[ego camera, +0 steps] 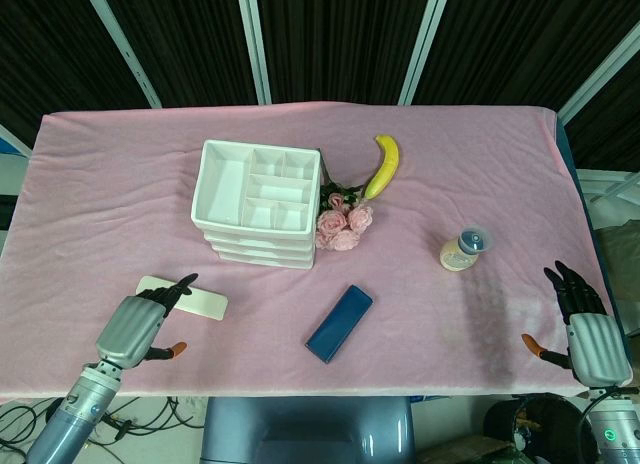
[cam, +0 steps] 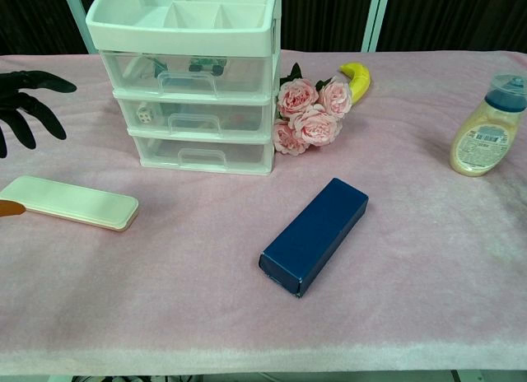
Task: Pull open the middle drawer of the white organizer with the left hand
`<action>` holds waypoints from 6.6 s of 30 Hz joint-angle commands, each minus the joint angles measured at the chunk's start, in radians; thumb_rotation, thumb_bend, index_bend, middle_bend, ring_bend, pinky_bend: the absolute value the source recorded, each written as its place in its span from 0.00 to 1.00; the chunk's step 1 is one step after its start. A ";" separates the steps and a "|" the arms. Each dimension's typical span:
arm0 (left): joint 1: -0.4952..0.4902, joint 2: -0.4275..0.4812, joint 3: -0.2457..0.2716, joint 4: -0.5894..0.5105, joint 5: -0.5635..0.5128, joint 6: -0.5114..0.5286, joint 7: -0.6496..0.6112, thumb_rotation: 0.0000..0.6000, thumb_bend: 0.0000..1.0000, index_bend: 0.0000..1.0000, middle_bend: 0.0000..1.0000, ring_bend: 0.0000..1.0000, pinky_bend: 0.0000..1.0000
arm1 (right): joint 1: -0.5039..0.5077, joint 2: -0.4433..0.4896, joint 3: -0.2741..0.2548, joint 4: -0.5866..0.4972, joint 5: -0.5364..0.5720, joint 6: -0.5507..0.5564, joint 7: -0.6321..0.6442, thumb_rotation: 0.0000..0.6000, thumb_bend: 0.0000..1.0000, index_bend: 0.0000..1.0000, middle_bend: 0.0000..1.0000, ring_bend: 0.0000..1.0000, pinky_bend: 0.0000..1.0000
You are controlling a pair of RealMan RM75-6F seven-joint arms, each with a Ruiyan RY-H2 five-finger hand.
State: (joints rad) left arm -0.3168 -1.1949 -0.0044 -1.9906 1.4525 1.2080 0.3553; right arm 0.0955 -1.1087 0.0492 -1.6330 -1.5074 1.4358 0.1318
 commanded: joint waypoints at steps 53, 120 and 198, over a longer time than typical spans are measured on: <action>-0.196 -0.281 -0.214 0.069 -0.444 -0.134 -0.007 1.00 0.23 0.00 0.77 0.78 0.87 | 0.007 0.007 0.007 -0.007 0.032 -0.031 0.043 1.00 0.08 0.00 0.00 0.00 0.12; -0.332 -0.462 -0.277 0.133 -0.631 -0.153 -0.199 1.00 0.26 0.25 0.80 0.81 0.89 | 0.007 0.017 0.010 -0.026 0.047 -0.048 0.079 1.00 0.08 0.00 0.00 0.00 0.12; -0.307 -0.294 -0.196 -0.015 -0.462 0.117 0.446 1.00 0.27 0.42 0.85 0.87 0.93 | 0.004 0.019 0.013 -0.030 0.049 -0.046 0.079 1.00 0.08 0.00 0.00 0.00 0.12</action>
State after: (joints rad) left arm -0.6252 -1.4925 -0.2022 -2.0012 0.9874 1.3234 0.8061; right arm 0.0997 -1.0894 0.0618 -1.6631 -1.4586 1.3901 0.2111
